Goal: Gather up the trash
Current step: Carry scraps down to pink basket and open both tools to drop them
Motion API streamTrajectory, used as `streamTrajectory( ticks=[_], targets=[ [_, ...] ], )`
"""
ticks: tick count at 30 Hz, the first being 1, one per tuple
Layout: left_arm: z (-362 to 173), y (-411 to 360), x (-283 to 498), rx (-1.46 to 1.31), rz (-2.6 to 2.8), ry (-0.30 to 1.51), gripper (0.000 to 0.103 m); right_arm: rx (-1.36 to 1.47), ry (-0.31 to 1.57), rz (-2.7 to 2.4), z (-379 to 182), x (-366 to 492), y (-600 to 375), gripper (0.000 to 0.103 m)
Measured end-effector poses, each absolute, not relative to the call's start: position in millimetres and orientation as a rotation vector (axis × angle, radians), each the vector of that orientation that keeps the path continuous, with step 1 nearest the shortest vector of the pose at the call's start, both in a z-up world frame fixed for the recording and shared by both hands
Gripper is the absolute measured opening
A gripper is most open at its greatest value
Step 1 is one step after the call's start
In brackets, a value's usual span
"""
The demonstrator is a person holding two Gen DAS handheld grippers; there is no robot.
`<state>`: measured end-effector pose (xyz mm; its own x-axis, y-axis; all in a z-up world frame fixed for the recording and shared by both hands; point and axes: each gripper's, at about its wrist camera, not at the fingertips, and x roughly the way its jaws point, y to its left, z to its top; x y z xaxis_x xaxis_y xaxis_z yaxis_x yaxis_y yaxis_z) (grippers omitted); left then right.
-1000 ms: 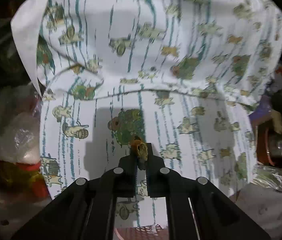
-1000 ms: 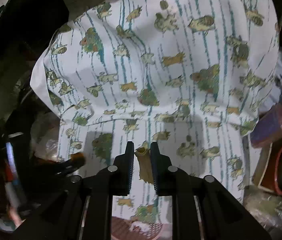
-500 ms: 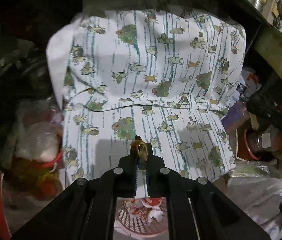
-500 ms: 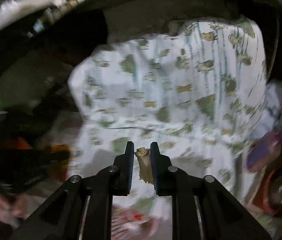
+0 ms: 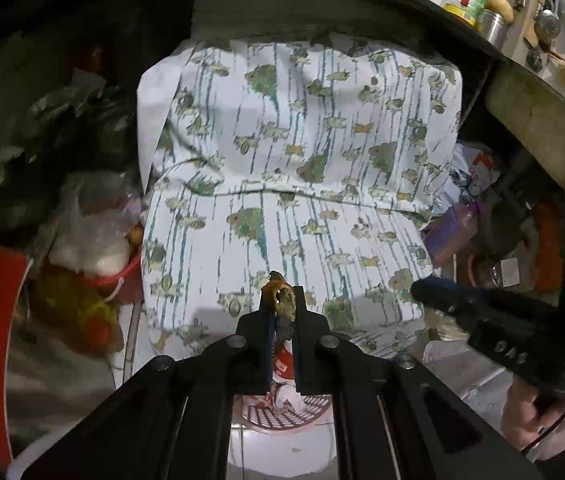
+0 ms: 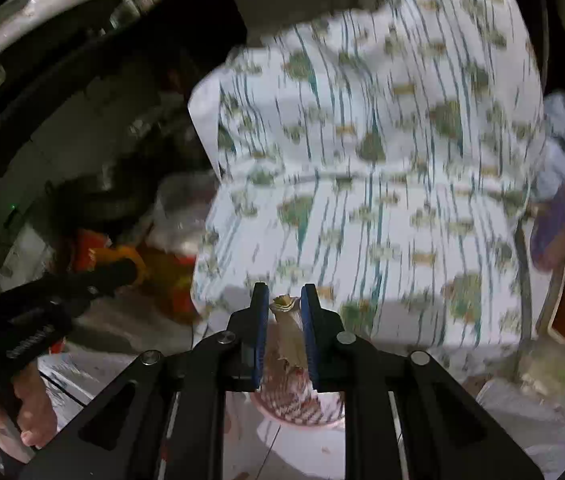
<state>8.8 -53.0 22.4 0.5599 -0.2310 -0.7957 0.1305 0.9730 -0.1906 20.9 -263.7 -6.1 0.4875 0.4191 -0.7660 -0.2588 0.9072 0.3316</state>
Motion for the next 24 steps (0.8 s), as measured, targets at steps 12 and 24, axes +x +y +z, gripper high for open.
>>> streamTrajectory(
  ticks=[12,24],
  targets=[
    [-42,-65,7,-0.151,-0.254,1.078,0.007,0.284,1.155,0.443,-90,28,-272,0.016],
    [-32,-47,10,-0.183,-0.186,0.999,0.074,0.297,1.122,0.499,-87,27,-267,0.041]
  ],
)
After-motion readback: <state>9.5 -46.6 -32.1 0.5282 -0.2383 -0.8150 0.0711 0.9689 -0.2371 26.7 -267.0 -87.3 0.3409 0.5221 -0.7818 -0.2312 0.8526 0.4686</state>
